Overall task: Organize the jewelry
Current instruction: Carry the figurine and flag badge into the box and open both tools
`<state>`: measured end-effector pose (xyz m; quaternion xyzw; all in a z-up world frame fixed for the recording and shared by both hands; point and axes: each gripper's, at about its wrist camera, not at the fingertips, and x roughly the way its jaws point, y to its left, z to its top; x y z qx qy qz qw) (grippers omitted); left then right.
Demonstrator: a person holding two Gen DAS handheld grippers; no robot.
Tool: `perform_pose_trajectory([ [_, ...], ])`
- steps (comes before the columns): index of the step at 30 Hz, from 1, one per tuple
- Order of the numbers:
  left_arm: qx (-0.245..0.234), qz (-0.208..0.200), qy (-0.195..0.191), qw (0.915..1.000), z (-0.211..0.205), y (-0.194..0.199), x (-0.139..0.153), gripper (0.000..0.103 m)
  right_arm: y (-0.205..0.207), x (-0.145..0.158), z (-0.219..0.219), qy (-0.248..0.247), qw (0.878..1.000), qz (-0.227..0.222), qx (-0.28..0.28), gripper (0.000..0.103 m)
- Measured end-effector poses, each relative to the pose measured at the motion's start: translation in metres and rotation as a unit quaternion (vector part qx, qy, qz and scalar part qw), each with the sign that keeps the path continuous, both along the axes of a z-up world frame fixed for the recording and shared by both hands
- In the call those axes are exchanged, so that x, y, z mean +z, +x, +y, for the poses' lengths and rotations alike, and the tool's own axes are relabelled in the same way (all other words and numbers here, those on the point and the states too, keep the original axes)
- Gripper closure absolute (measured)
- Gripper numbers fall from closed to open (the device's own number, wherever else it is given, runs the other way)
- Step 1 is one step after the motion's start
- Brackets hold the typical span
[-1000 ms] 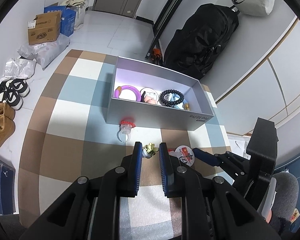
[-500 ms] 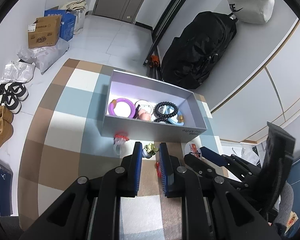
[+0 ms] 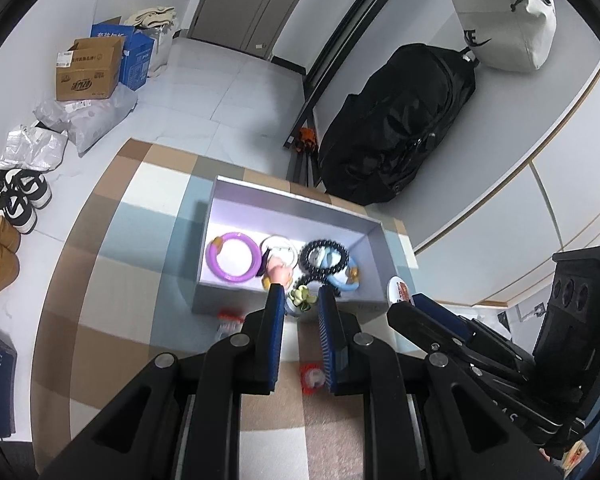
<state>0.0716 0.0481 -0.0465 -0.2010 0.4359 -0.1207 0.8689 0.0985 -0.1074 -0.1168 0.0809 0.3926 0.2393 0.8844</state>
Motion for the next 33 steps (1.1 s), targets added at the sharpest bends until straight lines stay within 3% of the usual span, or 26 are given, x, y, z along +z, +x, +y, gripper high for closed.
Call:
perform_pose_trajectory([
  [12, 0.005, 0.002, 0.003, 1.0000, -0.002, 0.028, -0.003, 0.091, 0.034, 0.003, 0.012, 0.028, 0.999, 0.014, 0.017, 0.062],
  [33, 0.001, 0.052, -0.012, 0.9986, 0.001, 0.062, -0.025, 0.091, 0.070, -0.016, 0.006, 0.062, 0.997, 0.055, 0.001, 0.061],
])
